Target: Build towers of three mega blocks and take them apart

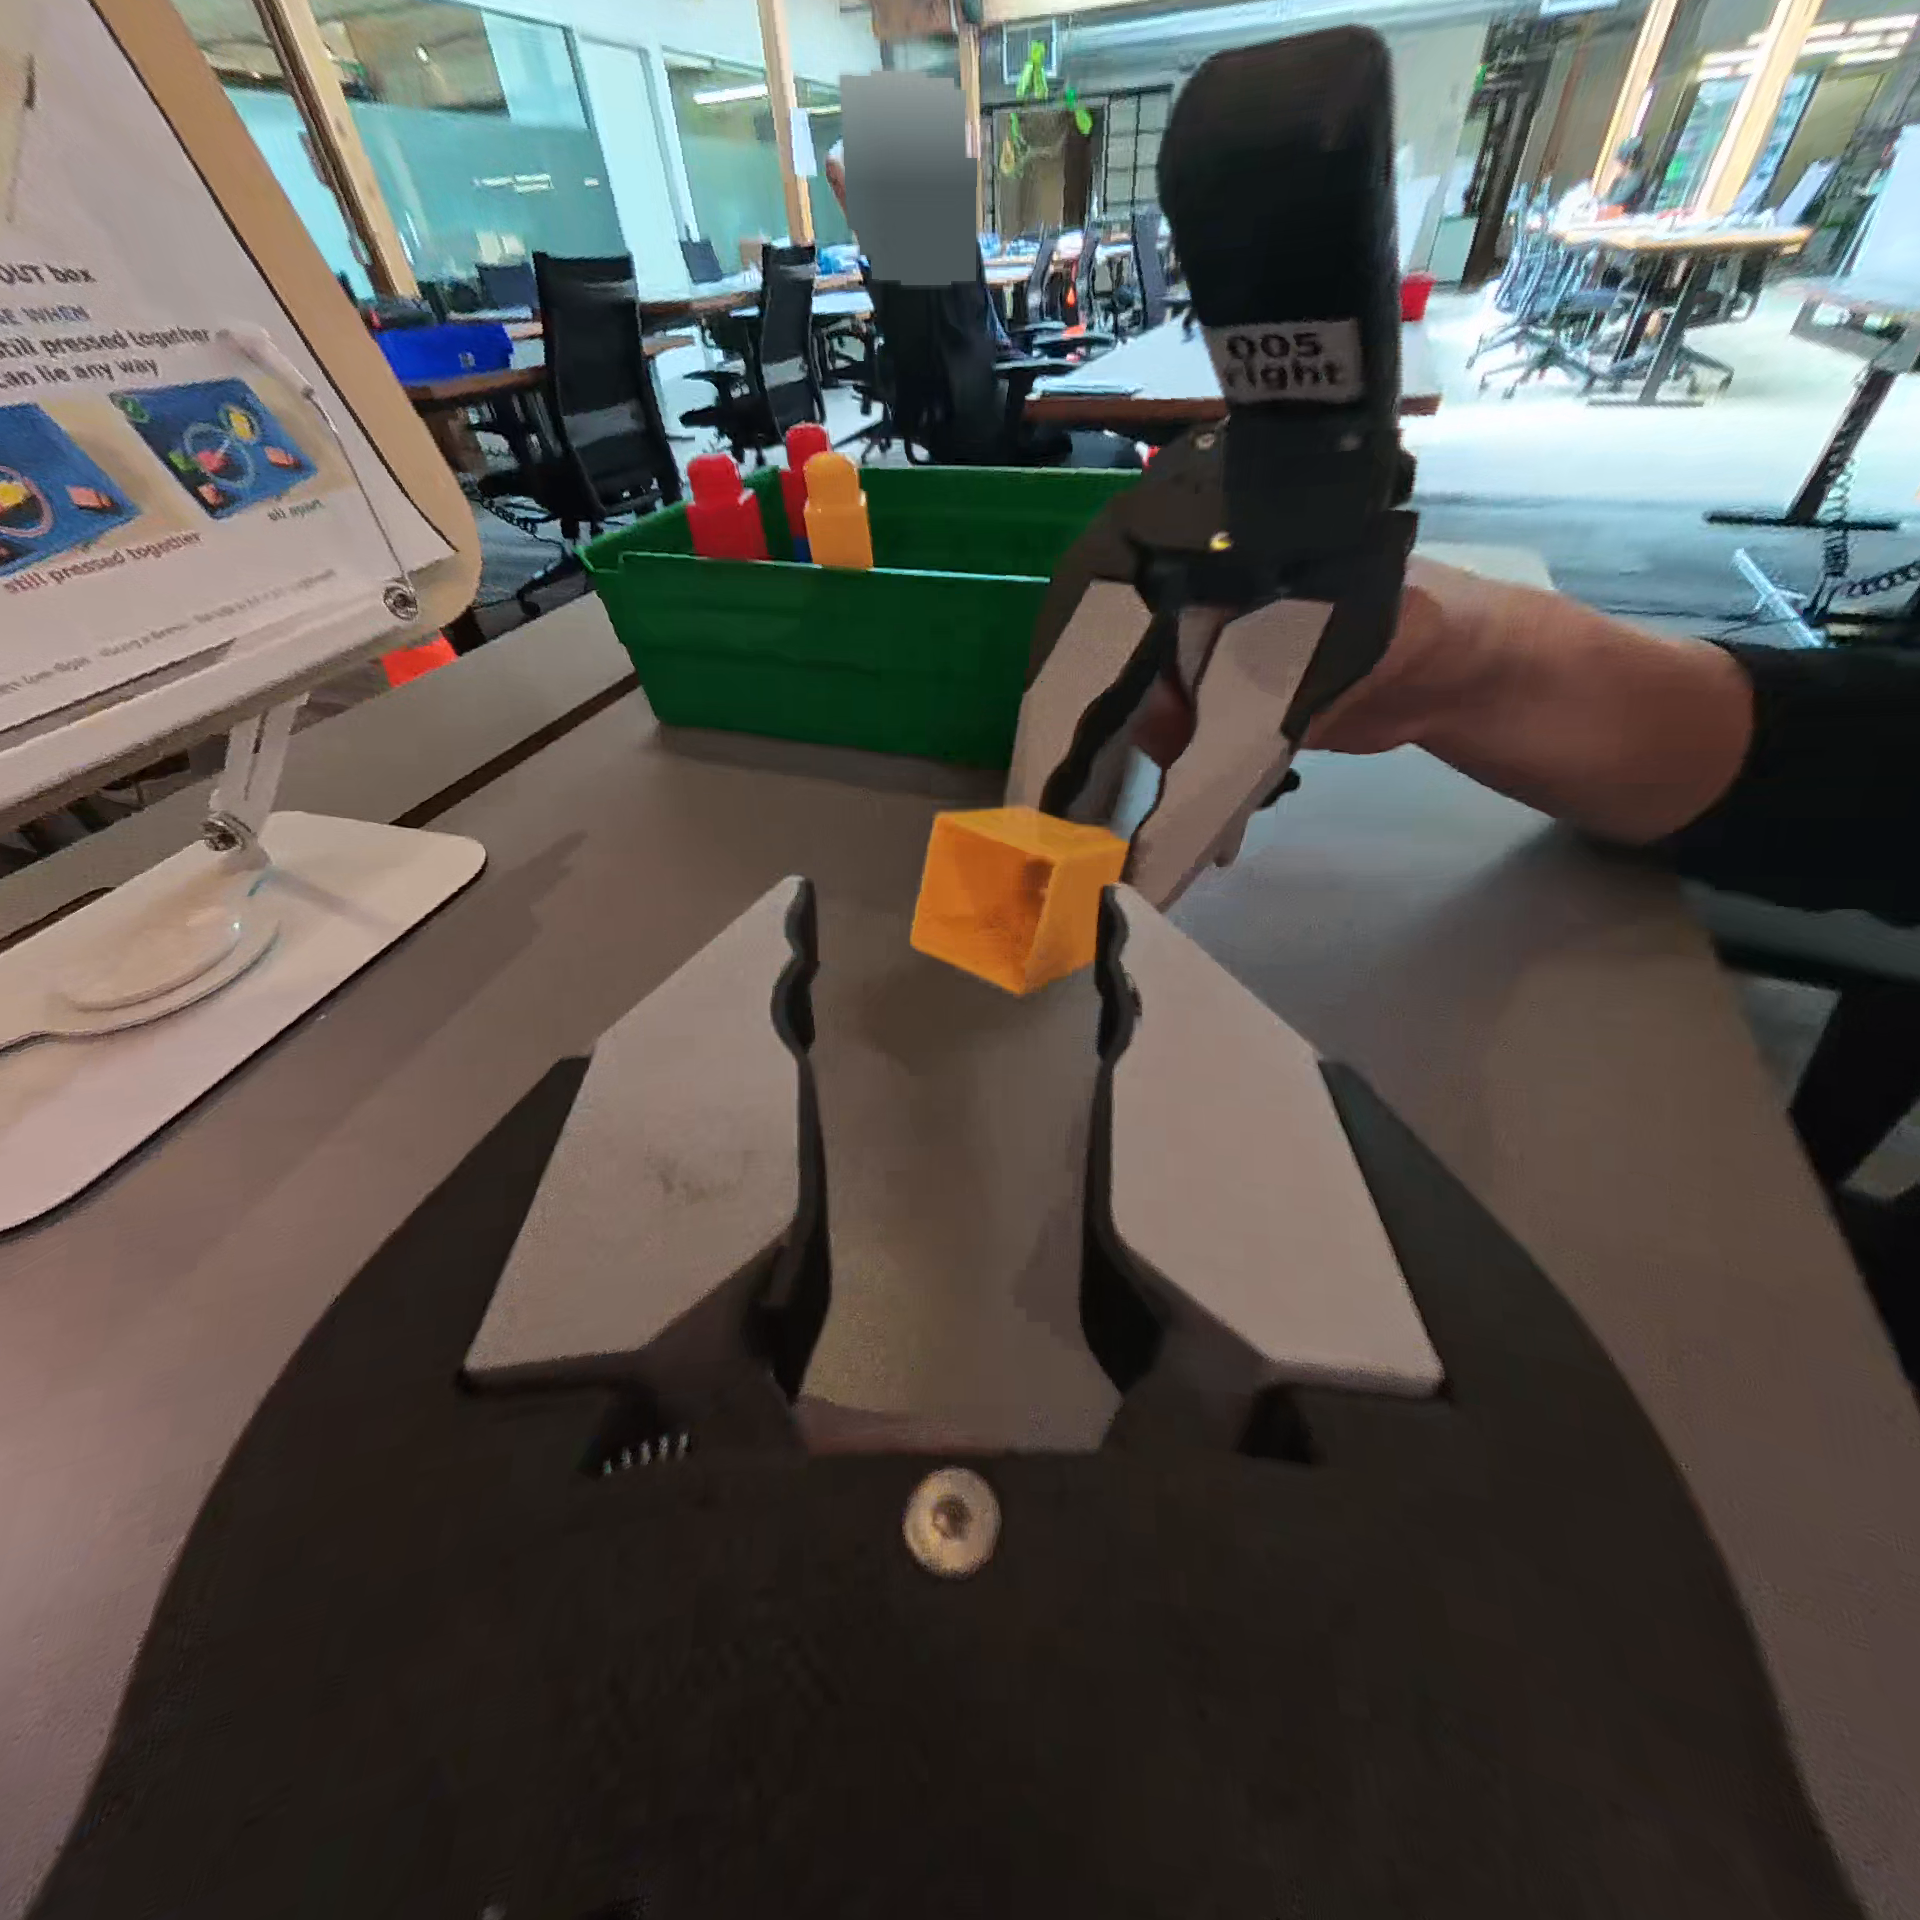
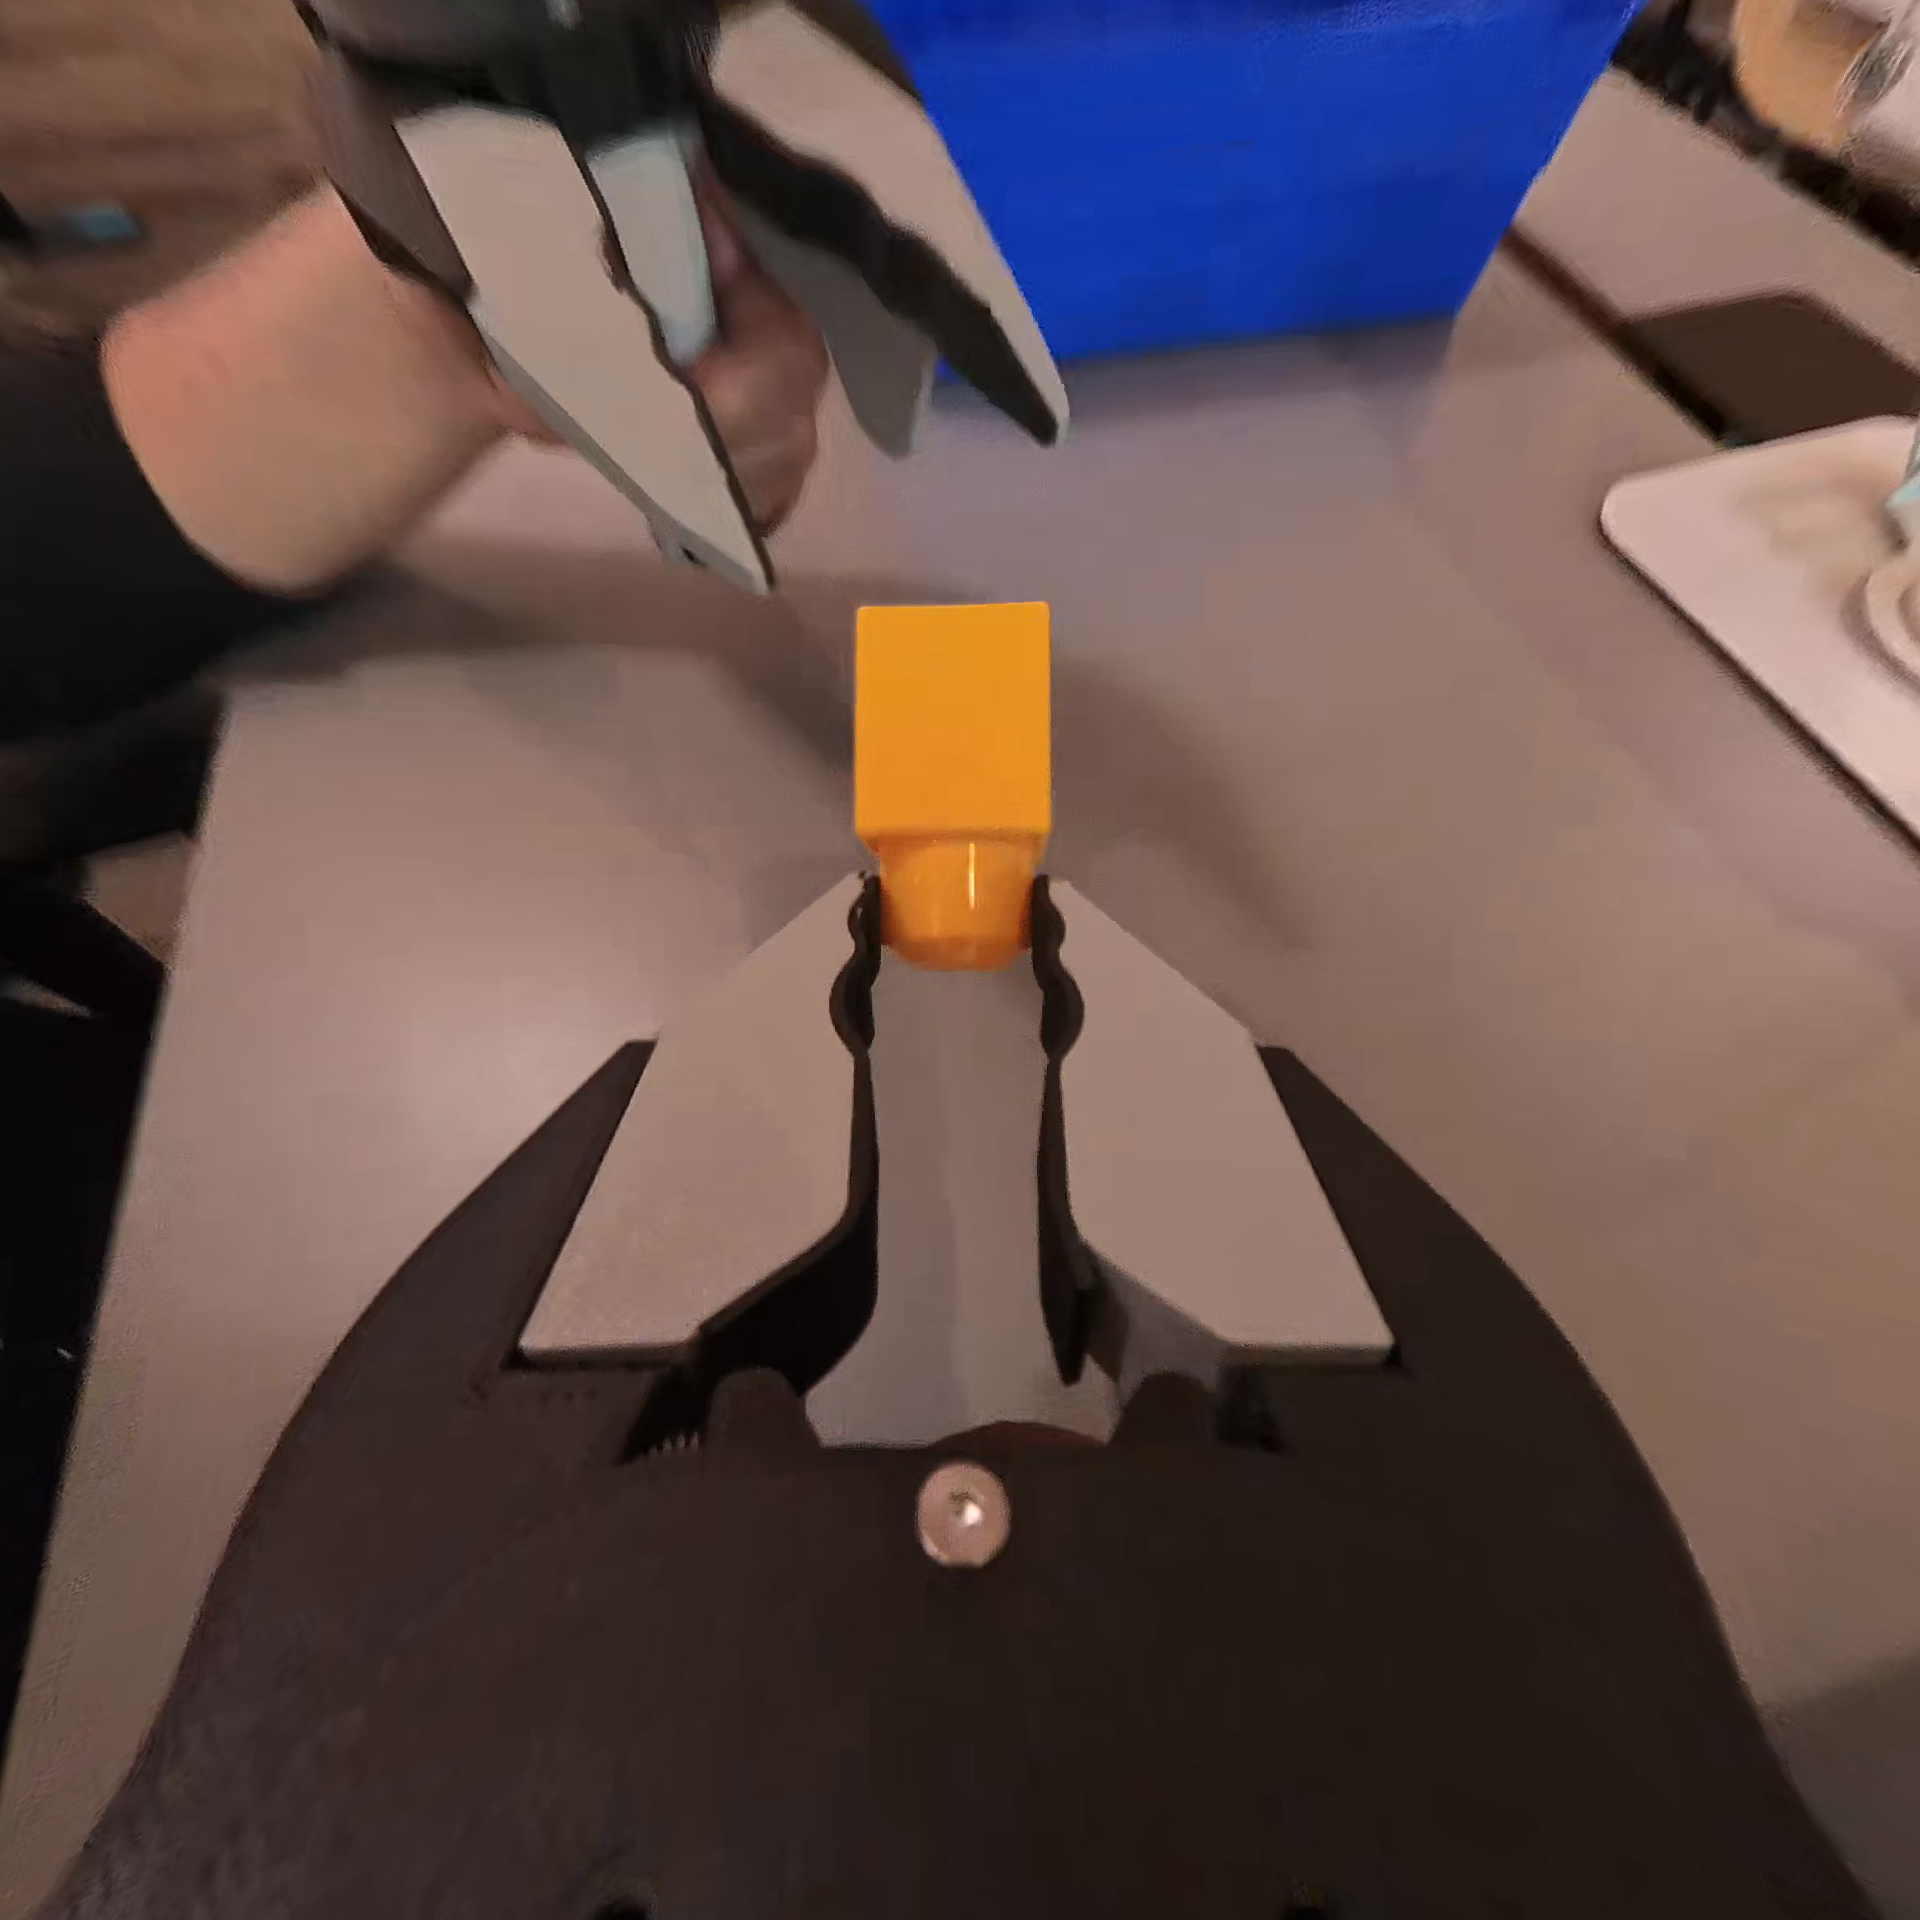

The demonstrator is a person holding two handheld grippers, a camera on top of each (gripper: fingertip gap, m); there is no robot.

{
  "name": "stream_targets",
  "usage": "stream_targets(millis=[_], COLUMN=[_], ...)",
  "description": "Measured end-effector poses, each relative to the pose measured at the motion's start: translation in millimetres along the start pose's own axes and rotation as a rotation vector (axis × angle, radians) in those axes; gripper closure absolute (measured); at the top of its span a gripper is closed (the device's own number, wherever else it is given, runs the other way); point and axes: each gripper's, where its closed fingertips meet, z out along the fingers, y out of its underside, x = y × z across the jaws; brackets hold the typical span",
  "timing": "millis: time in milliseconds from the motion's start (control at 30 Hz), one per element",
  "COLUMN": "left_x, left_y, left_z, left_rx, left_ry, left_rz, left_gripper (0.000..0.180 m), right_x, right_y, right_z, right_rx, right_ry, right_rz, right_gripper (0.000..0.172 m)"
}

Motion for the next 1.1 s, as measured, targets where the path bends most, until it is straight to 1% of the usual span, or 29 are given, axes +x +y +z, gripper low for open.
stream_targets(millis=[100, 233, 300, 400, 500, 633, 733, 800, 967, 1000, 1067, 1100], left_x=[13.2, 25.3, 24.5, 24.7, 24.7, 31.5, 32.8, 31.1, 34.5, 32.9, 26.0, 19.9], left_y=[15.3, 39.9, 50.2, 55.2, 63.7, 90.6, 107.7, 111.5, 107.4, 109.3, 112.4, 108.4], left_z=[8.4, 21.4, 25.5, 26.4, 26.4, 27.6, 31.6, 32.8, 36.7, 36.6, 32.0, 27.9], left_rx=[-0.056, -0.160, -0.208, -0.232, -0.281, -0.419, -0.510, -0.534, -0.511, -0.525, -0.558, -0.552], left_ry=[0.070, 0.106, 0.095, 0.103, 0.099, 0.123, 0.114, 0.098, 0.099, 0.087, 0.052, 0.020], left_rz=[-0.008, 0.060, 0.062, 0.044, 0.061, 0.109, 0.153, 0.160, 0.164, 0.171, 0.183, 0.179], left_gripper=[0.129, 0.139, 0.145, 0.146, 0.146, 0.148, 0.154, 0.153, 0.157, 0.155, 0.148, 0.147], right_x=[-4.0, -11.3, -10.2, -11.0, -11.7, -15.7, -9.7, -6.4, -8.5, -8.5, -6.9, -4.9], right_y=[15.6, 20.9, 22.9, 25.6, 25.0, 12.9, 16.8, 23.3, 19.1, 18.5, 18.1, 17.9], right_z=[6.4, 8.3, 7.3, 8.7, 9.2, 7.8, 12.4, 18.1, 30.5, 31.4, 31.2, 30.8], right_rx=[-0.096, -0.134, -0.150, -0.153, -0.145, -0.068, -0.071, -0.094, -0.055, -0.054, -0.057, -0.054], right_ry=[0.009, -0.007, -0.004, -0.024, -0.031, -0.068, -0.050, -0.033, -0.019, -0.014, 0.003, 0.020], right_rz=[-0.060, -0.091, -0.085, -0.071, -0.061, -0.014, 0.010, 0.004, -0.012, -0.016, -0.029, -0.040], right_gripper=[0.146, 0.146, 0.146, 0.146, 0.146, 0.146, 0.146, 0.146, 0.146, 0.146, 0.146, 0.146])
